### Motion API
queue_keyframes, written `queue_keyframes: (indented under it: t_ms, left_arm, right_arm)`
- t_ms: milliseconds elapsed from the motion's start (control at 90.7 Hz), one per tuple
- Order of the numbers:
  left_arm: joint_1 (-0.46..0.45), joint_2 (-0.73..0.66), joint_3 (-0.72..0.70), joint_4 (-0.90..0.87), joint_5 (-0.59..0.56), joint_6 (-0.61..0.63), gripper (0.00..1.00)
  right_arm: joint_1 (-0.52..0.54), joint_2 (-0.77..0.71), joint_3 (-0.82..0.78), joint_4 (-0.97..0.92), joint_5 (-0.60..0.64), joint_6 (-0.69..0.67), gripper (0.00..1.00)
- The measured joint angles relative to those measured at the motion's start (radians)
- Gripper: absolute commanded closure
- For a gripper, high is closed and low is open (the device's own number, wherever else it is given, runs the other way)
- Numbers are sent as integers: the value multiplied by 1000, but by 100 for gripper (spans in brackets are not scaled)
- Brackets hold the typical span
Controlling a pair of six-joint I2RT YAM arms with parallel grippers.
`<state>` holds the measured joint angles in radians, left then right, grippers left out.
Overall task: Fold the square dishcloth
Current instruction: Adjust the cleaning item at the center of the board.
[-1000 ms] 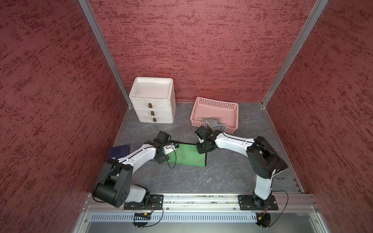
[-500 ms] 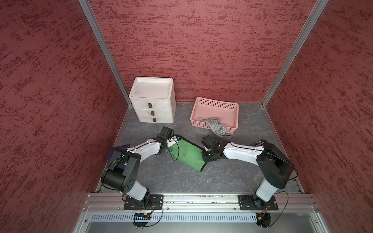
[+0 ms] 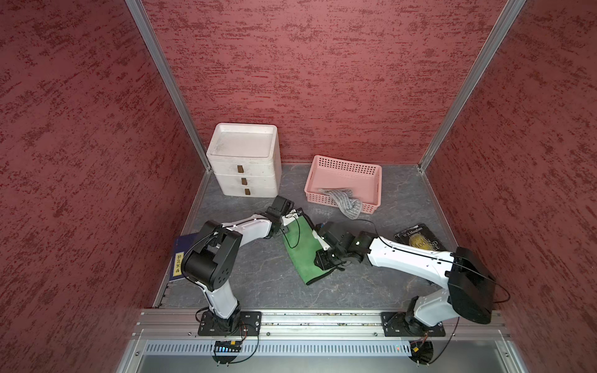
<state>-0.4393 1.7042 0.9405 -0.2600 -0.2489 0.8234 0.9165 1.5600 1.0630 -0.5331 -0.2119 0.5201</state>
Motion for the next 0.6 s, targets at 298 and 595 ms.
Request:
queue_keyframes:
  t_ms: [298, 595]
  left_arm:
    - [45, -373, -46, -196, 134, -60, 24]
    - [-184, -412, -166, -343, 155, -80, 25]
  right_arm:
    - [-122, 386, 277, 43, -89, -93, 78]
    - [-159, 391, 163, 129, -106, -92, 80]
